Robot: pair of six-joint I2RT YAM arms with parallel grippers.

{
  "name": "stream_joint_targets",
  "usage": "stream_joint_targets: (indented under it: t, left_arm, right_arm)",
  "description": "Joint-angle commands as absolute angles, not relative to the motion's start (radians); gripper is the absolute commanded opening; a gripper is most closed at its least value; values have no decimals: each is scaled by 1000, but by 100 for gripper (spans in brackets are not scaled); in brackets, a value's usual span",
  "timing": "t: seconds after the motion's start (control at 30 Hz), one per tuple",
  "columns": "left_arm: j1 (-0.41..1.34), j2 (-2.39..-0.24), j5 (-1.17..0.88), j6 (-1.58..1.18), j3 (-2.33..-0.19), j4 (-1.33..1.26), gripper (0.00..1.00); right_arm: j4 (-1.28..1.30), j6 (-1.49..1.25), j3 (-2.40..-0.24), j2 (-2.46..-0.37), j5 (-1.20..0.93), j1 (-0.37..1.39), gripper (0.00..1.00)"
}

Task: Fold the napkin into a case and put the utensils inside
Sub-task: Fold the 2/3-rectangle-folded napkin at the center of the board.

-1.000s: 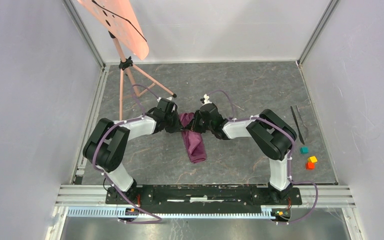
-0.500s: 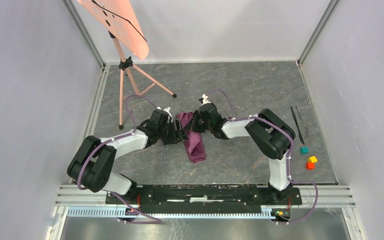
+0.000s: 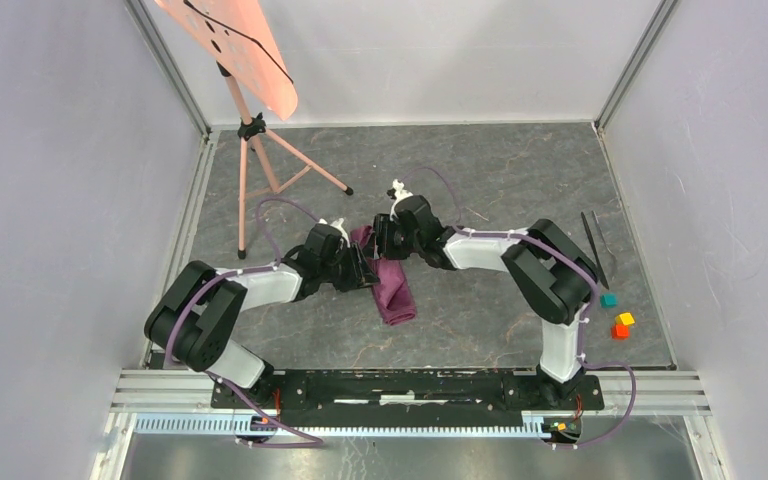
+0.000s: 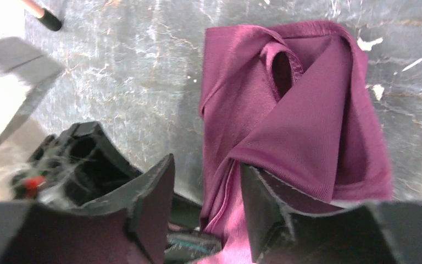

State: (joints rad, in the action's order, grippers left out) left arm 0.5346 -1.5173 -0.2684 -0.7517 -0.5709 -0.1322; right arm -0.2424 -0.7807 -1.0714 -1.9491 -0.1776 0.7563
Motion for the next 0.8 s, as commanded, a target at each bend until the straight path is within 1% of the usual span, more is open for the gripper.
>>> stream_joint_targets:
  t: [0.0, 0.1, 0.17, 0.33, 0.47, 0.67, 0.77]
  left_arm:
    - [540, -1543, -239, -781, -507, -104, 39]
    - [540, -1545, -242, -784, -502, -111, 37]
    - [540, -1544, -242, -784, -500, -112, 36]
    - [540, -1554, -247, -787, -500, -115, 35]
    - [540, -1550, -250, -792, -497, -117, 34]
    - [540, -1542, -256, -789, -501, -109, 33]
    - [540, -1533, -264, -786, -504, -109, 34]
  right_arm:
    - [-118, -605, -1126, -1811, -142, 732, 57]
    - [-97, -560, -1115, -1772, -127, 707, 67]
    - [-83, -538, -1129, -1773, -130, 689, 72]
    - [-64, -516, -1192, -1829, -150, 663, 74]
    - [-13, -494, -1267, -1895, -148, 662, 73]
    - [-38, -493, -1250, -1888, -141, 659, 74]
    - [-75, -485, -1244, -1904, -196, 659, 74]
